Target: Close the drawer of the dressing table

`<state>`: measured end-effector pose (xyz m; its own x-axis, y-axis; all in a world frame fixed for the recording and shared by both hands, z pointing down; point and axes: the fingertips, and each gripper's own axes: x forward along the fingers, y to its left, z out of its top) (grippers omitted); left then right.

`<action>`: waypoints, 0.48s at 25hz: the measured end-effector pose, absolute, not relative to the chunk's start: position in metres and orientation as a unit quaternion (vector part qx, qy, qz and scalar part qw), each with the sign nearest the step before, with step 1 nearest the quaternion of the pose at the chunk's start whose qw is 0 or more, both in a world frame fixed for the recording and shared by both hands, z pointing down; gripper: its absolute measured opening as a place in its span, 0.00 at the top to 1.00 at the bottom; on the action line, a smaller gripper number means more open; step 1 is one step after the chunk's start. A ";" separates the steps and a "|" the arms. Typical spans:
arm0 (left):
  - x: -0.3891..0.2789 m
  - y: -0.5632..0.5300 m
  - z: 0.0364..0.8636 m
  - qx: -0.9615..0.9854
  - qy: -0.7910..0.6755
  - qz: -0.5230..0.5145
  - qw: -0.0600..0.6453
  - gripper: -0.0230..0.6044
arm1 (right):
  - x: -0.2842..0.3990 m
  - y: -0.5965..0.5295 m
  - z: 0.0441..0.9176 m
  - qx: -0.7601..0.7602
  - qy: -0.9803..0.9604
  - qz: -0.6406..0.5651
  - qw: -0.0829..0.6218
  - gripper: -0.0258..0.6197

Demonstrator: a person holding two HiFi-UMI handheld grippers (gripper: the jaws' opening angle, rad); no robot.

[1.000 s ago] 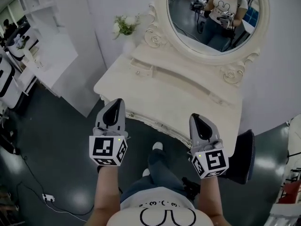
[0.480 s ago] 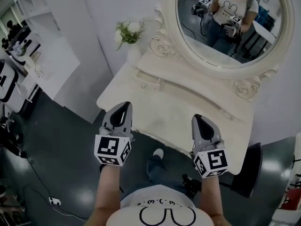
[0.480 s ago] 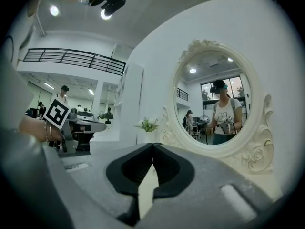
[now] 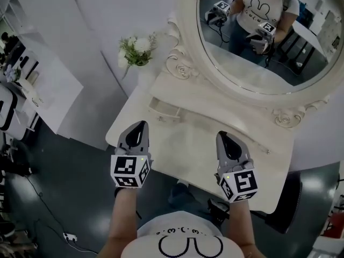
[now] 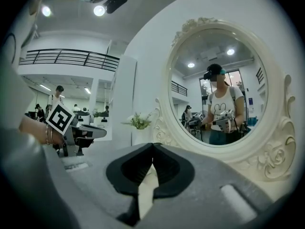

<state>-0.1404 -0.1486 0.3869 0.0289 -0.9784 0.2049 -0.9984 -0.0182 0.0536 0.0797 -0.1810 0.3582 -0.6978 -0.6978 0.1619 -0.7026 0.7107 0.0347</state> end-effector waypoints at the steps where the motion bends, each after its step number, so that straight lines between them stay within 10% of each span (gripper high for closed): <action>1: -0.141 -0.154 0.391 0.711 -0.694 0.058 0.097 0.97 | 0.079 -0.186 0.361 0.381 -0.921 0.018 0.084 0.96; 12: -0.134 -0.180 0.432 0.734 -0.660 0.092 0.131 0.65 | 0.086 -0.198 0.389 0.397 -0.911 0.047 0.100 0.96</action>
